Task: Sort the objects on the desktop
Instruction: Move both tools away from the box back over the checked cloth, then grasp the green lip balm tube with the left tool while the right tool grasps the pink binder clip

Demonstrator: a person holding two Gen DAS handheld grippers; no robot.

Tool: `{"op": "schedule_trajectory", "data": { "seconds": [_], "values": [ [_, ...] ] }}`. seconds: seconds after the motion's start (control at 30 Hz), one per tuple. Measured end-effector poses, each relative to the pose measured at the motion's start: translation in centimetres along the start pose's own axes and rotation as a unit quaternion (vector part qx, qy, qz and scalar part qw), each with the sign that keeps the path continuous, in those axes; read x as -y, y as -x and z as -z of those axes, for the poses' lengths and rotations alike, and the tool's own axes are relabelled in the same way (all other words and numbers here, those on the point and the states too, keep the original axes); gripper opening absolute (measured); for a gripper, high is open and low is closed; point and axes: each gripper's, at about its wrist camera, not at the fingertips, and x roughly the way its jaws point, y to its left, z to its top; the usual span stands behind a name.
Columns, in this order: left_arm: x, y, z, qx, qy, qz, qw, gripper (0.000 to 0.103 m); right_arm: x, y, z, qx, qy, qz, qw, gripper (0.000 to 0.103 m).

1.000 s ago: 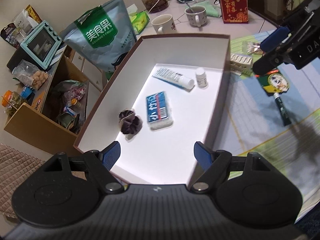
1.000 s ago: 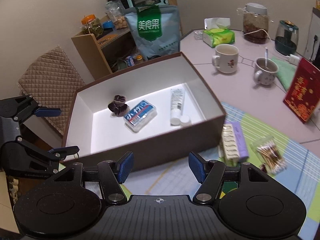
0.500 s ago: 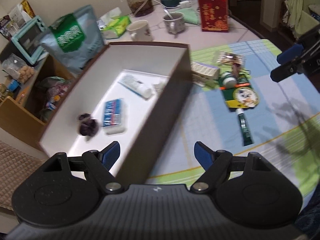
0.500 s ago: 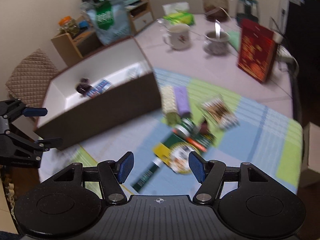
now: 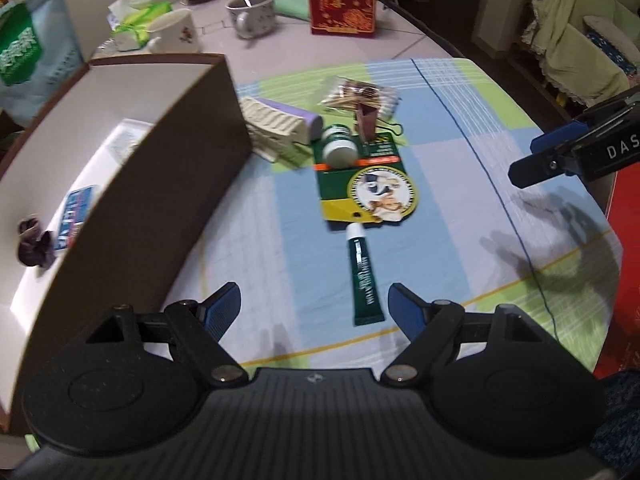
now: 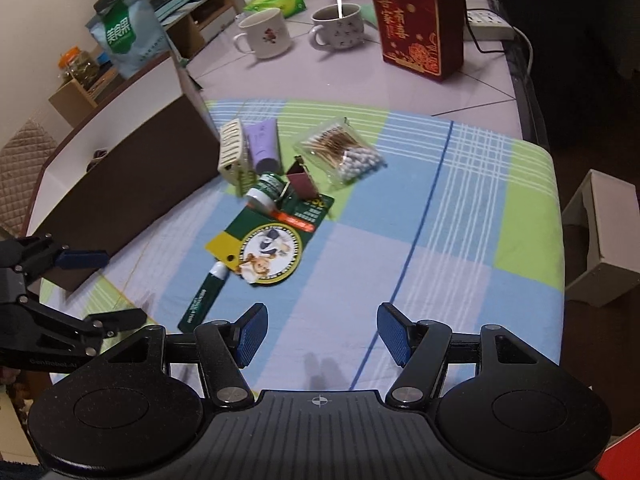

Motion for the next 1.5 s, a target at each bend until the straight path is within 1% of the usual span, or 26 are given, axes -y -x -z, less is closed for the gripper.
{"op": "schedule_trajectory", "data": {
  "seconds": [0.1, 0.17, 0.3, 0.37, 0.43, 0.53, 0.6, 0.63, 0.7, 0.77, 0.83, 0.97, 1.13, 1.27, 1.37, 1.4, 1.43, 1.47, 1.5],
  "values": [
    [0.4, -1.1, -0.3, -0.003, -0.002, 0.008, 1.0000, 0.077, 0.5, -0.4, 0.0, 0.000, -0.003, -0.002, 1.000, 0.064],
    [0.5, -1.8, -0.4, -0.009, 0.002, 0.014, 0.9999, 0.074, 0.7, -0.9, 0.1, -0.001, -0.002, -0.003, 1.000, 0.064],
    [0.9, -3.2, -0.6, -0.018, -0.001, 0.028, 0.9995, 0.072, 1.2, -1.8, 0.3, -0.011, -0.002, -0.002, 1.000, 0.064],
    [1.0, -3.9, -0.8, -0.021, -0.005, 0.032, 0.9992, 0.065, 1.6, -2.3, 0.1, -0.015, -0.006, -0.002, 1.000, 0.064],
    [1.0, -4.7, -1.1, -0.026, -0.004, 0.035, 0.9990, 0.060, 1.9, -2.5, 0.0, -0.016, -0.010, -0.002, 1.000, 0.064],
    [0.9, -6.0, -1.5, -0.035, 0.000, 0.042, 0.9985, 0.058, 2.2, -2.9, -0.4, -0.016, -0.012, -0.004, 1.000, 0.064],
    [0.9, -6.9, -1.6, -0.041, -0.002, 0.045, 0.9981, 0.048, 2.3, -3.1, -0.7, -0.015, -0.010, -0.007, 1.000, 0.064],
    [1.0, -7.2, -1.7, -0.041, -0.004, 0.045, 0.9981, 0.038, 2.3, -3.3, -0.9, -0.014, -0.009, -0.010, 1.000, 0.064],
    [1.1, -7.5, -1.8, -0.036, -0.012, 0.044, 0.9983, 0.033, 2.2, -3.7, -1.3, -0.011, -0.005, -0.015, 1.000, 0.064],
    [1.0, -7.5, -2.0, -0.033, -0.015, 0.047, 0.9982, 0.014, 2.0, -4.1, -1.8, -0.006, 0.002, -0.019, 1.000, 0.064],
    [0.8, -7.5, -2.2, -0.031, -0.016, 0.045, 0.9984, 0.014, 1.7, -4.5, -2.5, 0.002, 0.008, -0.021, 1.000, 0.064],
    [-0.4, -6.9, -2.4, -0.023, -0.022, 0.023, 0.9992, 0.014, 1.1, -5.2, -4.1, 0.021, 0.018, -0.027, 0.999, 0.064],
    [-2.5, -6.3, -2.9, -0.016, -0.010, 0.009, 0.9998, 0.014, -0.1, -6.5, -6.3, 0.046, 0.025, -0.024, 0.998, 0.064],
    [-3.6, -6.4, -3.2, -0.014, 0.000, 0.003, 0.9999, 0.014, -1.3, -8.0, -7.8, 0.058, 0.043, -0.008, 0.997, 0.064],
    [-3.9, -6.5, -3.2, -0.014, 0.005, 0.005, 0.9999, 0.014, -1.9, -9.0, -8.5, 0.063, 0.055, 0.008, 0.996, 0.063],
    [-4.0, -6.5, -3.2, -0.015, 0.006, 0.007, 0.9999, 0.014, -2.0, -9.3, -8.7, 0.062, 0.058, 0.011, 0.996, 0.058],
    [-4.1, -6.5, -3.1, -0.015, 0.007, 0.008, 0.9998, 0.014, -2.1, -9.6, -8.9, 0.058, 0.059, 0.011, 0.996, 0.048],
    [-4.2, -6.6, -3.1, -0.016, 0.008, 0.008, 0.9998, 0.014, -2.1, -10.0, -9.0, 0.054, 0.060, 0.011, 0.997, 0.034],
    [-4.3, -6.7, -3.0, -0.017, 0.008, 0.009, 0.9998, 0.014, -2.1, -10.3, -9.1, 0.050, 0.060, 0.011, 0.997, 0.034]
  ]
}}
